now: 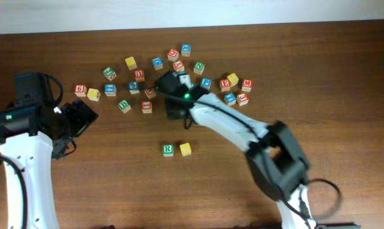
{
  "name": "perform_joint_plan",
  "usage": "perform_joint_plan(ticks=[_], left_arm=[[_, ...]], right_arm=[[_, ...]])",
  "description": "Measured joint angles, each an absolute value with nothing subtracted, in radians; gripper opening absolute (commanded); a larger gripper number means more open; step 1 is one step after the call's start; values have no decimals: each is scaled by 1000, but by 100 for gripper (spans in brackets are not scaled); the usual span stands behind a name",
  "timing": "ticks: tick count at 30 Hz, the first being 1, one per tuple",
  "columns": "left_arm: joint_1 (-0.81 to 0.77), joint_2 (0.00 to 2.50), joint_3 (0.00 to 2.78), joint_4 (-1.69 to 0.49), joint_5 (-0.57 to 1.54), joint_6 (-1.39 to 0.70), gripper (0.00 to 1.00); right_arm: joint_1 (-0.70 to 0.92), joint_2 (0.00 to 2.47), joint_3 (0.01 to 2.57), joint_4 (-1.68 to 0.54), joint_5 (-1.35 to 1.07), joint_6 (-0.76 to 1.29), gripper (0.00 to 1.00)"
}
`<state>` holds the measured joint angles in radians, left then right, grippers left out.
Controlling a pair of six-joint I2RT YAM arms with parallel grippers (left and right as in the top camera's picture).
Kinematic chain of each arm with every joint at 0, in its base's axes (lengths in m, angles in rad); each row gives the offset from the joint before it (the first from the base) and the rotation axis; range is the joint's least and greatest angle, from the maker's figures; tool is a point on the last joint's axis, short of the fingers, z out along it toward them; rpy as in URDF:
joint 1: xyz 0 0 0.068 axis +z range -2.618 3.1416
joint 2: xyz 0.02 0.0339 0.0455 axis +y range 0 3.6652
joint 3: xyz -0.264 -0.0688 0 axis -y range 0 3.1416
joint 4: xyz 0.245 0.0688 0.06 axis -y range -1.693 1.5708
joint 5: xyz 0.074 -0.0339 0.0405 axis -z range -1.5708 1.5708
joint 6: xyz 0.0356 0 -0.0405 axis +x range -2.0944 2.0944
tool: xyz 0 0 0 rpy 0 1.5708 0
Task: Spell out RSS
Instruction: 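Reach the right gripper to a second yellow S block and grasp it, then place the second S block right of the first S block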
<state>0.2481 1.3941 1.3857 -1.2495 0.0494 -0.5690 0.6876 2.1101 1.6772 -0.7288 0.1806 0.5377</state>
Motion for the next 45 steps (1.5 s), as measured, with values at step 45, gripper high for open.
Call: perform_joint_plan(ticks=[45], left_arm=[[248, 1394, 1386, -1250, 49, -569, 99]], right_arm=[[518, 1935, 1322, -918, -86, 331, 25]])
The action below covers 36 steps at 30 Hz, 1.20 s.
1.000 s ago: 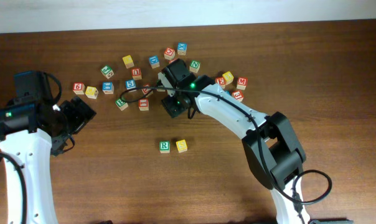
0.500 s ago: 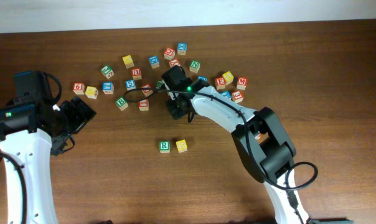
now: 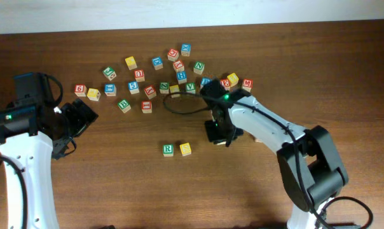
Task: Spell out RSS
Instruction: 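Place the second S block right of the first S block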
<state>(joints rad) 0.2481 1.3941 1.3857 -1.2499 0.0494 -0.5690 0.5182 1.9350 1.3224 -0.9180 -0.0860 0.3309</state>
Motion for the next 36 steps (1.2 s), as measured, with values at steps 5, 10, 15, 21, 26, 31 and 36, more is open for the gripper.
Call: perform_joint_plan(ticks=[5, 10, 15, 21, 26, 31, 36], left_arm=[[248, 1394, 1386, -1250, 49, -569, 99], [248, 1394, 1386, -1250, 49, -569, 99], [248, 1394, 1386, -1250, 49, -569, 99], [248, 1394, 1386, -1250, 49, -569, 99], [248, 1394, 1386, -1250, 49, -569, 99], [248, 1394, 1386, -1250, 49, -569, 99], [248, 1394, 1386, -1250, 49, -569, 99]], right_arm=[[555, 1935, 1316, -817, -116, 397, 25], [595, 1935, 1309, -743, -64, 419, 27], [697, 1935, 1253, -751, -15, 470, 40], [698, 1935, 1253, -761, -15, 498, 42], [698, 1935, 1253, -755, -93, 498, 36], [698, 1935, 1253, -784, -116, 501, 41], [698, 1903, 1319, -920, -119, 501, 49]])
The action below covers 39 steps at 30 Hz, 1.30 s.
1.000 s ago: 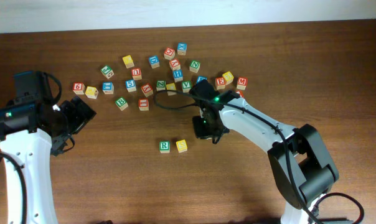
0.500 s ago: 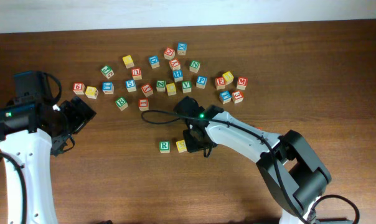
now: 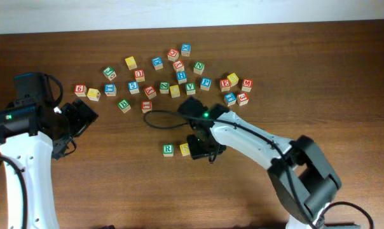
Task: Spell out RSS
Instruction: 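Place the second S block right of the first S block, then lower both grippers to the row ends and push the blocks together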
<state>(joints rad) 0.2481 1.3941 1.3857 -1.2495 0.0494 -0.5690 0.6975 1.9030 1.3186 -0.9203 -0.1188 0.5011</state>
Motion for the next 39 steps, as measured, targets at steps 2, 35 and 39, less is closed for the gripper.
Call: perform_joint_plan(ticks=[2, 35, 39], left_arm=[[248, 1394, 1386, -1250, 49, -569, 99], [-276, 1796, 992, -732, 264, -336, 0], [-284, 1807, 992, -717, 326, -336, 0]], right_arm=[[694, 1853, 1409, -1041, -116, 503, 89], [474, 1918, 1187, -643, -213, 447, 4], [521, 1919, 1186, -654, -247, 472, 4]])
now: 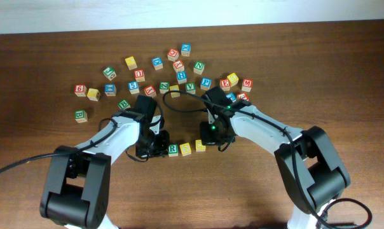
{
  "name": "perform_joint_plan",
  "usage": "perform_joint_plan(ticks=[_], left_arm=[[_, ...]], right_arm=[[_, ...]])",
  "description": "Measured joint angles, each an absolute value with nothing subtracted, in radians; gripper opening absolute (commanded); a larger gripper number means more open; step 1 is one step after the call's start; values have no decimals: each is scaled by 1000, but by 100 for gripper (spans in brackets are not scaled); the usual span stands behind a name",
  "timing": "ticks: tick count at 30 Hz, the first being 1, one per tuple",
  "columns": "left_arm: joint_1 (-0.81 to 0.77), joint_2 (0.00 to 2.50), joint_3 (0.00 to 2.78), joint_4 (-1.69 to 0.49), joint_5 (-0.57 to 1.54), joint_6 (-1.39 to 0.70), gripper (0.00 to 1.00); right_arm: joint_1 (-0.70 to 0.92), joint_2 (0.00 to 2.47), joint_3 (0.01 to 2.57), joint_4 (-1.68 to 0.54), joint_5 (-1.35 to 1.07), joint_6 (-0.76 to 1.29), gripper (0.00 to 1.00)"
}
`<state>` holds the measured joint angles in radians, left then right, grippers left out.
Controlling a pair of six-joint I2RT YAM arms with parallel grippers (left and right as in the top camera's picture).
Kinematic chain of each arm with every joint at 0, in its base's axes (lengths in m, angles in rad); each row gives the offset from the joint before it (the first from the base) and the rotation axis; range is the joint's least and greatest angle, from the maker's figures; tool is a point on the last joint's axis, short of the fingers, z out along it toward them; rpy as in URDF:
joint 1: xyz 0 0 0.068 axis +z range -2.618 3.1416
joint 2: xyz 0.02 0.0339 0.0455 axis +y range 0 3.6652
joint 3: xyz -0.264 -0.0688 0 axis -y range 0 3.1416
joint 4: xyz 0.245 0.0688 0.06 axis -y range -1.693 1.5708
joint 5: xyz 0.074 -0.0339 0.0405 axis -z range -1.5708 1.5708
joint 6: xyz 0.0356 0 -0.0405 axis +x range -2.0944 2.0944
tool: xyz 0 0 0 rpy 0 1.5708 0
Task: Spell out RSS
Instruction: 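Lower both grippers to the row ends and push the blocks together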
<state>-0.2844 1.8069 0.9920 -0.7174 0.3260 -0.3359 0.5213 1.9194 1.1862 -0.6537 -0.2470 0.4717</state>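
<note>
In the overhead view a row of three blocks lies at mid-table: a green R block [173, 150], a yellow S block [185, 149] and a second yellow block [200, 145] touching its right side. My right gripper [211, 133] hovers just up and right of that second yellow block with nothing in it. My left gripper [157, 144] sits low at the left side of the R block, its fingers dark against the arm, so I cannot tell how they stand.
Several loose letter blocks [179, 76] are scattered across the back of the wooden table [319, 70], some right behind both arms. A lone green block [81, 116] lies at the left. A black cable [179, 102] loops near the right arm.
The right gripper has let go of a yellow block beside the S and stands back from it. The left arm has come from the far left to the R block's left side, uncovering a green block.
The right gripper was down among the scattered blocks at the back while R and S lay alone at mid-table. Then it was right of the pair, then close against the S. Now a third block lies in the row, and the left arm has joined.
</note>
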Motion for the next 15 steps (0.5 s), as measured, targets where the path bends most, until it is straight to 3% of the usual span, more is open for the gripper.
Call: perform_joint_plan(ticks=[15], left_arm=[[-285, 1818, 992, -690, 382, -340, 0]], right_arm=[[531, 1920, 1186, -653, -366, 477, 4]])
